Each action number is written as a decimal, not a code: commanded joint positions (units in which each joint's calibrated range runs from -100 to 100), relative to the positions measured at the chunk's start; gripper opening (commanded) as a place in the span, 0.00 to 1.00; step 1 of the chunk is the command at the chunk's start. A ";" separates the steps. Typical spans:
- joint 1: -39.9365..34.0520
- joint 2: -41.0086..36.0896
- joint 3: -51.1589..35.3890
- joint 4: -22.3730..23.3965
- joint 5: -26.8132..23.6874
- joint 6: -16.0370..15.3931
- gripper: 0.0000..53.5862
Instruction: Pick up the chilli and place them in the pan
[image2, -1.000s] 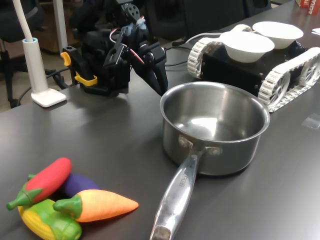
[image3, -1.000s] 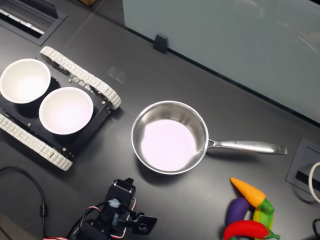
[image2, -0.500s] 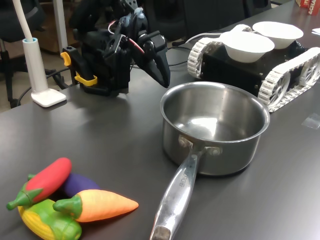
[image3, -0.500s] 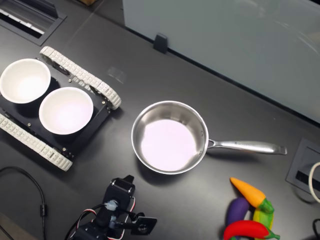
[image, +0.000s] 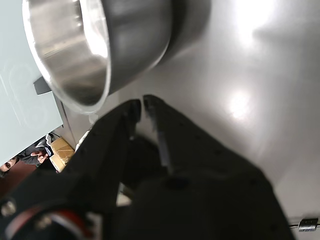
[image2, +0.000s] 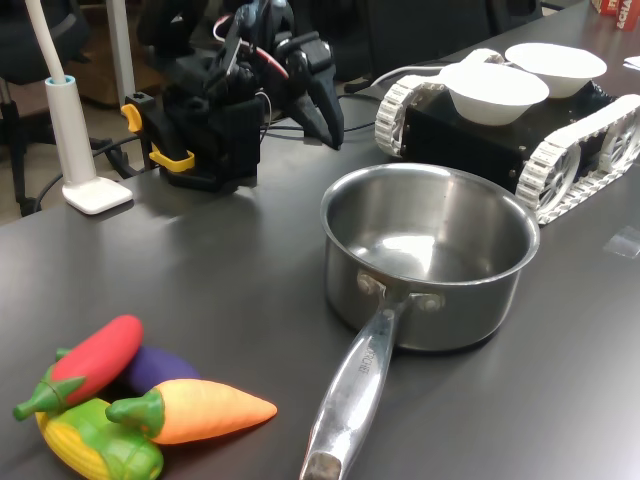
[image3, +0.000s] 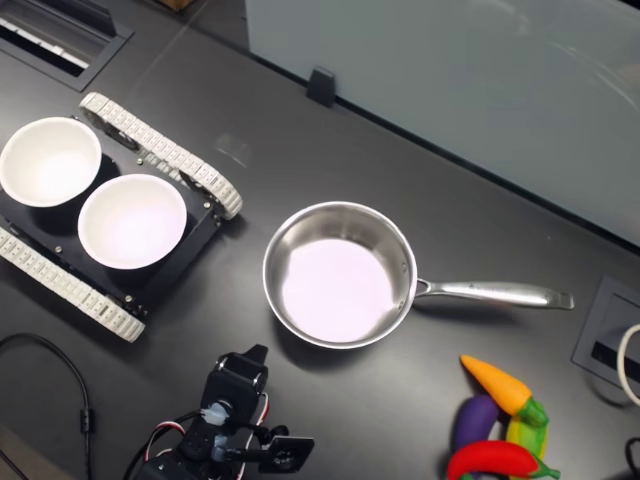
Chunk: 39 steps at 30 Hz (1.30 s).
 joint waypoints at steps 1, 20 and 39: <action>-0.49 5.68 -10.85 1.94 0.05 -0.34 0.00; 4.21 17.07 -34.83 5.95 0.54 -0.51 0.00; 25.08 25.50 -49.01 5.27 3.52 -6.31 0.03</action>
